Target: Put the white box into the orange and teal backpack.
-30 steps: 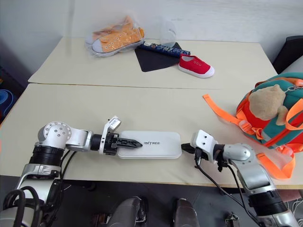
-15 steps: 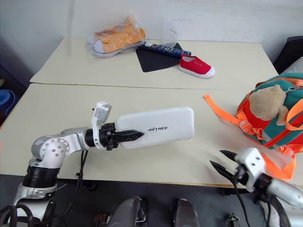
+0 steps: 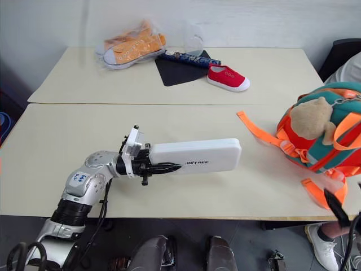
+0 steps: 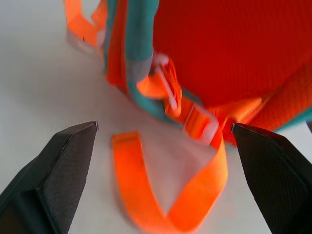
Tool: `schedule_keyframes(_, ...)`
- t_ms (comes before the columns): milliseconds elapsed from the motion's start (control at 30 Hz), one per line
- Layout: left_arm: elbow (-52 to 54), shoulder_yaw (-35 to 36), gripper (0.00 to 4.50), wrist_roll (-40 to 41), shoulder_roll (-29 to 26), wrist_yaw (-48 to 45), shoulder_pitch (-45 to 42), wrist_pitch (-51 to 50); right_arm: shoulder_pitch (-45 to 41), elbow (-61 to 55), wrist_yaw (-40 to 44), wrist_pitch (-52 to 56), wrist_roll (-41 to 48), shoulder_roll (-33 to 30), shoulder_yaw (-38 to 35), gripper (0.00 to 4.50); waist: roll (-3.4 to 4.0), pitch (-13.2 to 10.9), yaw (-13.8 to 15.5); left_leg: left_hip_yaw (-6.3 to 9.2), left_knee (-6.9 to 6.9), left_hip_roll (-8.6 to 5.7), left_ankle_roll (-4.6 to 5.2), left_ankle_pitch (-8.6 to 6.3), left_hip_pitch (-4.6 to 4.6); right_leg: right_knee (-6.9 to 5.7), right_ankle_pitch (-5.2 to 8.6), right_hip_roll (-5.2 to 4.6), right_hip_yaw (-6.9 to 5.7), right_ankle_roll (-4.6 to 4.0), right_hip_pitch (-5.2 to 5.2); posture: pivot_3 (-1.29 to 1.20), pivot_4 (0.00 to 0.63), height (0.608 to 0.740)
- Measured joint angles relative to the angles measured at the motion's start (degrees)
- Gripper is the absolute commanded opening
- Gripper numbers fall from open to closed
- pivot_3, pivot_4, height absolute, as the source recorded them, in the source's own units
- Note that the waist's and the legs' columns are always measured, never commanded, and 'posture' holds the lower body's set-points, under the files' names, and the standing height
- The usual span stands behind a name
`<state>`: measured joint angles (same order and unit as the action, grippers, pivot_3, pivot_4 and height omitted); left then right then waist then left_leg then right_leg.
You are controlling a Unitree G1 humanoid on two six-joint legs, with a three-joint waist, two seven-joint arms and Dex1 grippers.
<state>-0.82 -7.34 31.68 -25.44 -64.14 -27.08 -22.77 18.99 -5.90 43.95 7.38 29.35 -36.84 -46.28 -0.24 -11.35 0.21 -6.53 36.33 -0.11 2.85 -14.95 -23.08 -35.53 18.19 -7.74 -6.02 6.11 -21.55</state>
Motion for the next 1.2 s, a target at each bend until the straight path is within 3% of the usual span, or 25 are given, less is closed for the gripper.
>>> schedule_keyframes(100,0.1,0.1,1.23,-0.4,-0.8,-0.5,-0.1,-0.3,-9.4,5.8,2.6,0.0,0.0,-4.0,4.7,4.48,-0.03,0.0,-0.1,0.07,0.01,0.08,-0.01,0.03,-0.02,-0.01,0.01,0.09,-0.1,-0.01,0.0,0.0,0.15,0.74)
schedule_keyframes(200,0.6,0.2,1.23,-1.3,-2.4,-0.4,0.4,-0.3,-19.0,13.4,5.1,-0.7,-0.6,-5.1,10.4,3.92,-0.01,0.0,-0.2,0.05,0.09,0.07,0.01,0.05,-0.05,-0.04,0.01,0.08,-0.12,-0.01,0.0,0.0,0.15,0.74)
schedule_keyframes(367,2.9,2.1,1.23,-2.1,-7.0,0.9,3.5,-4.3,-27.4,18.6,8.4,-1.2,-1.2,-5.2,16.6,2.25,0.01,0.0,-0.3,0.04,0.26,0.08,0.08,0.05,-0.08,-0.1,0.01,0.06,-0.11,-0.01,0.05,0.0,0.15,0.74)
schedule_keyframes(600,4.5,12.2,1.23,1.8,-6.8,7.3,7.5,-8.0,-32.5,15.1,9.9,-1.2,-1.6,-0.4,25.4,0.03,0.01,0.0,-0.5,0.09,0.61,0.2,0.04,-0.13,-0.14,-0.18,0.01,0.07,-0.12,-0.01,0.06,0.0,0.15,0.74)
schedule_keyframes(800,4.5,20.5,1.23,5.4,-4.6,12.8,7.7,-8.6,-36.5,-0.1,7.9,6.0,0.3,8.3,39.1,0.01,0.01,0.0,-1.2,0.1,0.6,0.29,-0.06,-0.2,-0.19,-0.4,0.01,0.16,-0.12,-0.01,-0.02,0.0,0.15,0.74)
schedule_keyframes(900,4.5,22.4,1.23,6.9,-6.9,12.7,8.4,-10.6,-37.3,-11.0,7.1,15.8,7.1,8.8,44.1,0.01,0.01,0.0,-1.5,0.18,0.57,0.3,-0.09,-0.28,-0.2,-0.39,0.01,0.17,-0.15,-0.01,-0.02,0.0,0.15,0.74)
schedule_keyframes(1067,4.1,25.7,1.23,7.2,-12.1,11.2,8.6,-11.0,-32.6,-22.9,7.8,31.1,21.6,0.4,44.0,0.01,-0.05,-0.1,-1.1,0.2,0.72,0.18,0.11,-0.64,-0.29,-0.14,0.01,-0.02,-0.11,-0.02,0.01,0.0,0.15,0.74)
schedule_keyframes(1200,4.5,29.0,1.23,9.4,-15.3,8.8,10.0,-12.1,-25.9,-28.1,6.7,42.6,38.7,-11.2,36.0,0.01,-0.06,-0.1,-0.4,0.2,0.71,0.05,0.02,-0.88,-0.29,0.03,0.01,-0.24,-0.11,-0.02,0.02,0.0,0.15,0.74)
